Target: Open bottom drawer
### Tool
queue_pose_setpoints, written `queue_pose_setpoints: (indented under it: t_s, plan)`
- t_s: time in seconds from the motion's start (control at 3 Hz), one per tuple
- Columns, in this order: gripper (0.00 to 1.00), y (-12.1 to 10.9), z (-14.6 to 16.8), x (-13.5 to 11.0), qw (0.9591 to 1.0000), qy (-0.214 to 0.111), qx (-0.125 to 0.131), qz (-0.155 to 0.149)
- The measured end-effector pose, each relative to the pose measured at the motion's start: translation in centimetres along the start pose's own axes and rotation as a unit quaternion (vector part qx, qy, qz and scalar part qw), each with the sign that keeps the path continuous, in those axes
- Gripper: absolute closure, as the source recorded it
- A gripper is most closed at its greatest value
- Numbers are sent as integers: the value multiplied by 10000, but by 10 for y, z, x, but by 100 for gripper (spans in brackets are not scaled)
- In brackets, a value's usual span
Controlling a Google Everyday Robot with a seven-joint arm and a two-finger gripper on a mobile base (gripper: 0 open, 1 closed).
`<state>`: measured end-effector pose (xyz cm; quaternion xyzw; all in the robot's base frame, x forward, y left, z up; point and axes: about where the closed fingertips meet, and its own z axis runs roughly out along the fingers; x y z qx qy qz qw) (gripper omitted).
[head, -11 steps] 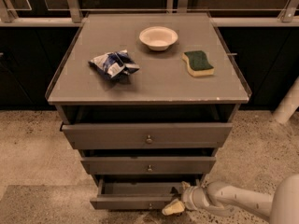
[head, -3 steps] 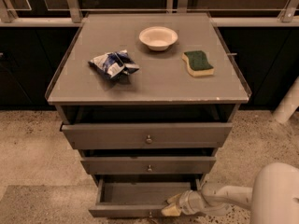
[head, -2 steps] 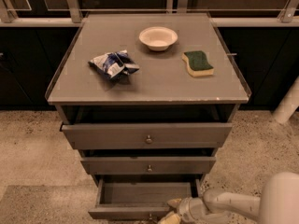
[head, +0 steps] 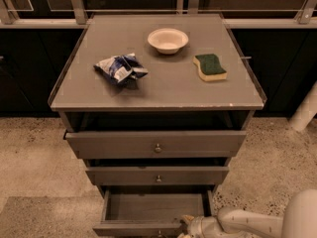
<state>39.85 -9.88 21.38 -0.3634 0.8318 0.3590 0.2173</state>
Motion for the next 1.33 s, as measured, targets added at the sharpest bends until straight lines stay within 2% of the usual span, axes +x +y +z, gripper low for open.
queue_pose_setpoints:
  t_s: [0.33,0.67,1.0,1.33]
  plan:
    - [0,0,-8,-8,9997,-139,142,-170]
    - [0,8,-42,-40,9936,-481,709,-741]
    - [0,8,-57,-42,9903,-659,1024,-670]
    - [0,7,-57,-41,9905,-649,1012,-666]
